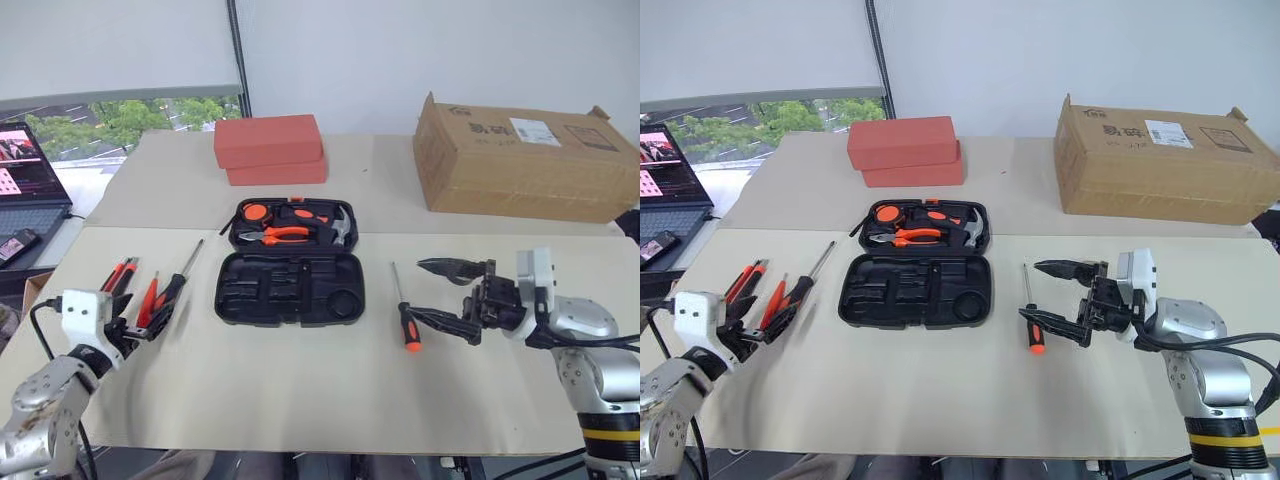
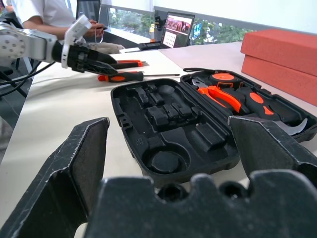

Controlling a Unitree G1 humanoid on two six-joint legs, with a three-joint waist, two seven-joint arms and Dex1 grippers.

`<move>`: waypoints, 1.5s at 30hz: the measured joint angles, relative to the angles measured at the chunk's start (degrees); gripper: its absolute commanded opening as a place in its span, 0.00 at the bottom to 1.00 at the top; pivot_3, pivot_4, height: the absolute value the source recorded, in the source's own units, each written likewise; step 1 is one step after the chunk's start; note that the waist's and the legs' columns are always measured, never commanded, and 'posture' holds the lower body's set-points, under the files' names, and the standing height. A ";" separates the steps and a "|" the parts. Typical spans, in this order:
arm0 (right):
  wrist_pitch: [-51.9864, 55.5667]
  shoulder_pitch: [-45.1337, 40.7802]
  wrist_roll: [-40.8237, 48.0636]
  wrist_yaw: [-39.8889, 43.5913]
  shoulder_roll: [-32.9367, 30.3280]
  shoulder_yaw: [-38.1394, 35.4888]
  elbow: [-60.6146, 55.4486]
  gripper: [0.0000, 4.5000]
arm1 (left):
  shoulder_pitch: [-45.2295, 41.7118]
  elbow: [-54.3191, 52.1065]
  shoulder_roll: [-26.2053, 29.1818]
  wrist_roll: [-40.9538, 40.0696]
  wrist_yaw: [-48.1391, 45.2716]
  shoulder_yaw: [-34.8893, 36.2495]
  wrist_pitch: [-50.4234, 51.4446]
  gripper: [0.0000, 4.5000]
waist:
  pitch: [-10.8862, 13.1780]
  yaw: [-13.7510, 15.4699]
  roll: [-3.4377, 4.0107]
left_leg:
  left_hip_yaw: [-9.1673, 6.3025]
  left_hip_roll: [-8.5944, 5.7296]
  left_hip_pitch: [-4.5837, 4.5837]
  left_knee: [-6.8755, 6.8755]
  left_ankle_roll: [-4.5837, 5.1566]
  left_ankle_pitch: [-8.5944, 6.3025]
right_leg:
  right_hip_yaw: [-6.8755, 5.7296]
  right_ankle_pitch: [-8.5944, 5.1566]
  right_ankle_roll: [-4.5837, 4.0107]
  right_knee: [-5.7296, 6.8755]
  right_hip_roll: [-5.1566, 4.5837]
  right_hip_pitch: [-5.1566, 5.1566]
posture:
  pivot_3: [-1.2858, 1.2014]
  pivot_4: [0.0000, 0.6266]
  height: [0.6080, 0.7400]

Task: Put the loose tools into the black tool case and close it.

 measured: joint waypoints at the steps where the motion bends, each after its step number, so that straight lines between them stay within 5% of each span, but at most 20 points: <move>1: 0.00 0.03 0.01 -0.05 0.00 0.00 -0.20 0.99 | -0.91 0.43 1.14 0.75 -0.07 -1.00 1.02 1.00 | 0.01 -0.06 -0.01 | -0.01 0.00 0.00 0.00 -0.02 0.01 | 0.00 0.00 0.00 0.01 0.01 0.00 | 0.52 0.24 0.78; 18: 0.40 -0.08 0.35 -1.48 0.11 -0.05 -1.62 0.99 | -10.35 -0.80 5.70 3.55 2.20 -6.80 19.74 1.00 | 0.02 -0.07 -0.04 | -0.12 -0.03 0.00 0.00 -0.19 0.14 | -0.03 0.00 -0.01 0.11 0.09 0.02 | 0.52 0.24 0.78; 29: 0.70 -0.44 0.46 -2.14 0.11 -0.05 -2.71 1.00 | -11.71 -2.48 6.08 3.28 3.89 -6.99 27.53 0.21 | 0.03 0.01 -0.04 | -0.15 -0.03 0.01 0.02 -0.26 0.18 | -0.02 0.01 -0.01 0.17 0.13 0.03 | 0.52 0.24 0.78; 39: 3.53 -1.51 4.46 -3.84 1.34 -0.18 -4.77 1.00 | -14.42 -2.50 3.42 1.82 4.72 -5.19 25.98 0.21 | 0.03 0.02 -0.05 | -0.20 -0.04 0.00 0.11 -0.26 0.19 | -0.04 0.02 -0.03 0.22 0.13 0.05 | 0.52 0.24 0.78; 45: 4.46 -1.57 4.89 -3.52 0.85 -0.19 -5.11 1.00 | -19.65 -2.59 2.52 -0.99 -0.04 -2.39 16.81 0.21 | 0.03 0.05 -0.06 | -0.25 -0.07 -0.07 0.29 -0.25 0.18 | -0.09 0.02 -0.04 0.29 0.14 0.07 | 0.52 0.24 0.78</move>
